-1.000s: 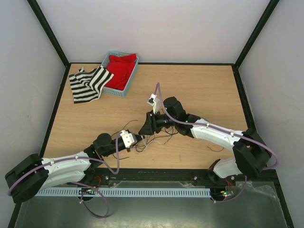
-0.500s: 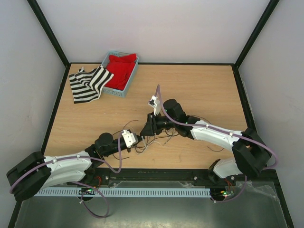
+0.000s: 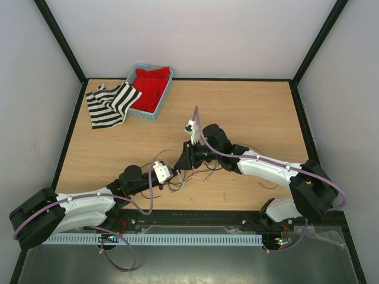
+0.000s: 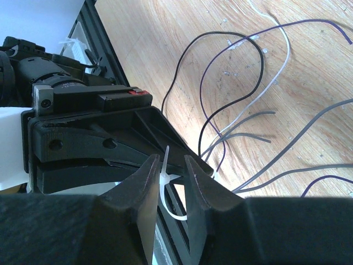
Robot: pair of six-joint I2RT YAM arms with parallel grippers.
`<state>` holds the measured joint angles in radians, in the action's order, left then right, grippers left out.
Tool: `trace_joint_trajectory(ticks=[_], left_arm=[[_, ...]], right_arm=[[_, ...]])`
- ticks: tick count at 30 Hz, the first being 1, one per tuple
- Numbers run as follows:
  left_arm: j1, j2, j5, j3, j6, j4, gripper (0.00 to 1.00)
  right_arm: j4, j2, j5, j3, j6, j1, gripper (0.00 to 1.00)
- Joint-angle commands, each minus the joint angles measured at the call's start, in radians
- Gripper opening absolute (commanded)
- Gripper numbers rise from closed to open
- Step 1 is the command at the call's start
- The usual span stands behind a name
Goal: Zip-tie the wires
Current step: Tie the cable at the center of the board.
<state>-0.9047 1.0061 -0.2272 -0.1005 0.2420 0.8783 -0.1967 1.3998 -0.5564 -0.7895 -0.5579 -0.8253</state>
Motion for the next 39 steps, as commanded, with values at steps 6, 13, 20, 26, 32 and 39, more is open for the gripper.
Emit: trace_joint_trajectory(ticks=[6,13,20,26,32,39], left_arm=[[-0.003,0.021,0.003,-0.037,-0.008,0.021,0.00],[-0.003,0.022,0.002,-0.040,-0.006,0.022,0.00],[-0.003,0.030,0.001,-0.044,-0.004,0.022,0.00],[-0.003,0.050,0.003,-0.056,-0.004,0.022,0.00],[-0.003,0.065,0.005,-0.062,-0.005,0.022,0.00],[-0.003,0.059,0.010,-0.057,-0.007,0.022,0.00]], right_arm=[[0.039,-0.019,0.032,0.007,0.022,-0.022,0.33],[0.048,-0.017,0.083,0.007,0.045,-0.023,0.28],[0.058,-0.009,0.066,-0.001,0.049,-0.022,0.27],[0.079,-0.011,0.057,0.000,0.057,-0.023,0.27],[0.075,-0.010,0.034,0.005,0.055,-0.024,0.08],[0.107,0.001,0.070,-0.044,0.101,-0.023,0.00]])
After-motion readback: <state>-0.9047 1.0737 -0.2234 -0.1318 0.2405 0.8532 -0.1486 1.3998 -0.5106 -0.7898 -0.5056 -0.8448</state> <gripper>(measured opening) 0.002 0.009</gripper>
